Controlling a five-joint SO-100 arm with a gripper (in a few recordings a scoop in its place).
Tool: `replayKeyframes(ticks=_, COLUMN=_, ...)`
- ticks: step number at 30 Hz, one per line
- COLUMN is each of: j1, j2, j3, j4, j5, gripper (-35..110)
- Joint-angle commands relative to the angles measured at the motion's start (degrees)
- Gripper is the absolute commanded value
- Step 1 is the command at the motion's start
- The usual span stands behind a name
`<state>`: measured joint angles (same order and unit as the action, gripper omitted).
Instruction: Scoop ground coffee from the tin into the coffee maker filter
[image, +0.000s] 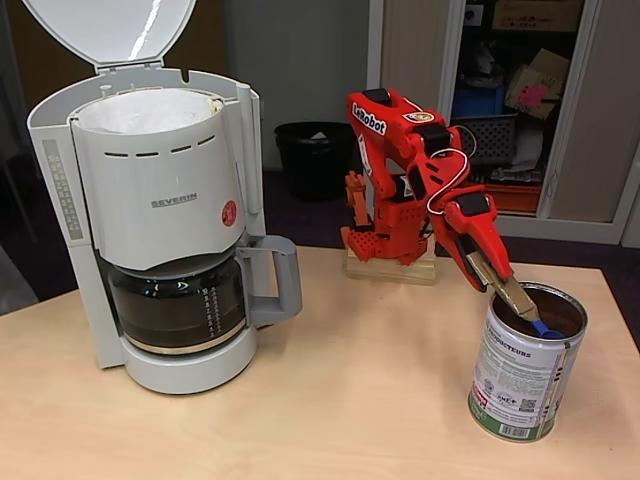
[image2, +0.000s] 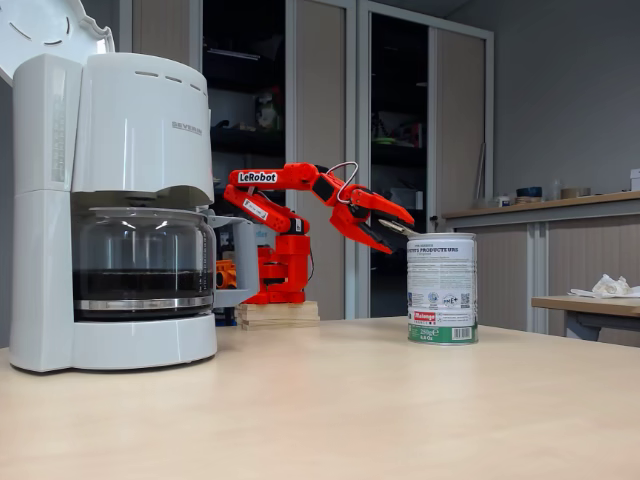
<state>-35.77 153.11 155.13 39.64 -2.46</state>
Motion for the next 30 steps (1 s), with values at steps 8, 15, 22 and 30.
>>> replayKeyframes(ticks=8, j1=-0.97, j2=-1.93, j3=-2.99, j4=-2.9, j5=1.85, gripper=15)
replayKeyframes(ticks=15, j1=-0.97, j2=-2.55, j3=-2.9, j4=-5.54, j5=5.1, gripper=1)
replayKeyframes(ticks=22, j1=-1.14, j2=-2.64, j3=-2.81, j4=-6.06, j5=5.36, gripper=0)
replayKeyframes(ticks=30, j1=-2.02, j2=-2.9, j3=-5.45, j4=-7.38, j5=-2.29, gripper=0)
